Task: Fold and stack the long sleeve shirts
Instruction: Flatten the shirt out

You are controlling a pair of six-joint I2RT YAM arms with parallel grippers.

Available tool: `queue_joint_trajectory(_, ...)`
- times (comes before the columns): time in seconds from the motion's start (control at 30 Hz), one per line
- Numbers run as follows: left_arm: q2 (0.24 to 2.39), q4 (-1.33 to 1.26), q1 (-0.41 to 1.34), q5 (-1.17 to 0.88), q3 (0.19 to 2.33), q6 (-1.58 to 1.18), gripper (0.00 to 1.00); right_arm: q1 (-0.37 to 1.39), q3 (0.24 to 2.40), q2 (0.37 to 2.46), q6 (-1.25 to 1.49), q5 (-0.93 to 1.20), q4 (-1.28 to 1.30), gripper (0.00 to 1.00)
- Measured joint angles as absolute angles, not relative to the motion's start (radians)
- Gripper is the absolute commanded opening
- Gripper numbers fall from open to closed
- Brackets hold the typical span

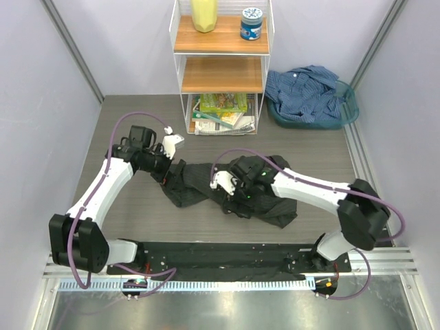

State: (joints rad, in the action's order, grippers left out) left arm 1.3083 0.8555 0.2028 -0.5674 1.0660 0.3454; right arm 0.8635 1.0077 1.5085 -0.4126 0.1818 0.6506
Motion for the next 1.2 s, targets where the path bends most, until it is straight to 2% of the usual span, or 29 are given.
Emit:
queue_joint_trajectory(0.07, 1.304, 0.856, 0.202, -0.568, 1.063, 0.342, 1.00, 0.867, 1.015, 1.569, -0.398, 0.153, 0.622, 0.40)
queue_joint_trajectory(0.1, 1.304, 0.856, 0.202, -0.569, 1.063, 0.342, 1.00, 0.867, 1.022, 1.599, -0.388, 0.140, 0.612, 0.03)
queue_joint_trajectory(0.23, 1.304, 0.857, 0.202, -0.569, 1.063, 0.344, 0.98, 0.863, 1.028, 1.628, -0.368, 0.105, 0.602, 0.01)
queue_joint_trajectory(0.37, 1.304, 0.860, 0.202, -0.575, 1.064, 0.348, 0.94, 0.817, 1.033, 1.452, -0.385, 0.112, 0.642, 0.01)
queue_joint_trajectory(0.47, 1.312, 0.874, 0.215, -0.573, 1.079, 0.361, 0.89, 0.651, 1.055, 1.242, -0.439, 0.147, 0.683, 0.01)
queue_joint_trajectory(0.63, 1.385, 0.867, 0.301, -0.512, 1.142, 0.405, 0.89, 0.315, 1.005, 0.953, -0.575, 0.130, 0.757, 0.01)
queue_joint_trajectory(0.8, 1.447, 0.823, 0.439, -0.376, 1.150, 0.450, 0.94, 0.083, 0.897, 0.807, -0.690, 0.115, 0.925, 0.01)
queue_joint_trajectory(0.87, 1.489, 0.802, 0.487, -0.322, 1.155, 0.463, 0.93, 0.028, 0.873, 0.789, -0.706, 0.091, 0.962, 0.01)
queue_joint_trajectory(0.9, 1.520, 0.794, 0.508, -0.297, 1.161, 0.471, 0.91, 0.003, 0.859, 0.790, -0.709, 0.075, 0.968, 0.02)
queue_joint_trajectory(0.93, 1.555, 0.785, 0.521, -0.268, 1.167, 0.478, 0.87, -0.020, 0.840, 0.793, -0.713, 0.056, 0.968, 0.11)
queue_joint_trajectory(0.97, 1.592, 0.774, 0.526, -0.237, 1.172, 0.484, 0.85, -0.048, 0.818, 0.797, -0.720, 0.038, 0.969, 0.21)
queue_joint_trajectory(1.0, 1.622, 0.767, 0.526, -0.212, 1.175, 0.489, 0.83, -0.081, 0.794, 0.802, -0.728, 0.027, 0.966, 0.41)
queue_joint_trajectory(1.1, 1.705, 0.752, 0.521, -0.130, 1.168, 0.526, 0.65, -0.217, 0.696, 0.845, -0.779, -0.014, 0.981, 0.70)
queue_joint_trajectory(1.13, 1.709, 0.752, 0.520, -0.119, 1.160, 0.534, 0.55, -0.250, 0.684, 0.868, -0.791, -0.015, 0.994, 0.79)
queue_joint_trajectory(1.2, 1.696, 0.760, 0.517, -0.113, 1.134, 0.557, 0.46, -0.324, 0.694, 0.922, -0.828, 0.007, 1.046, 0.83)
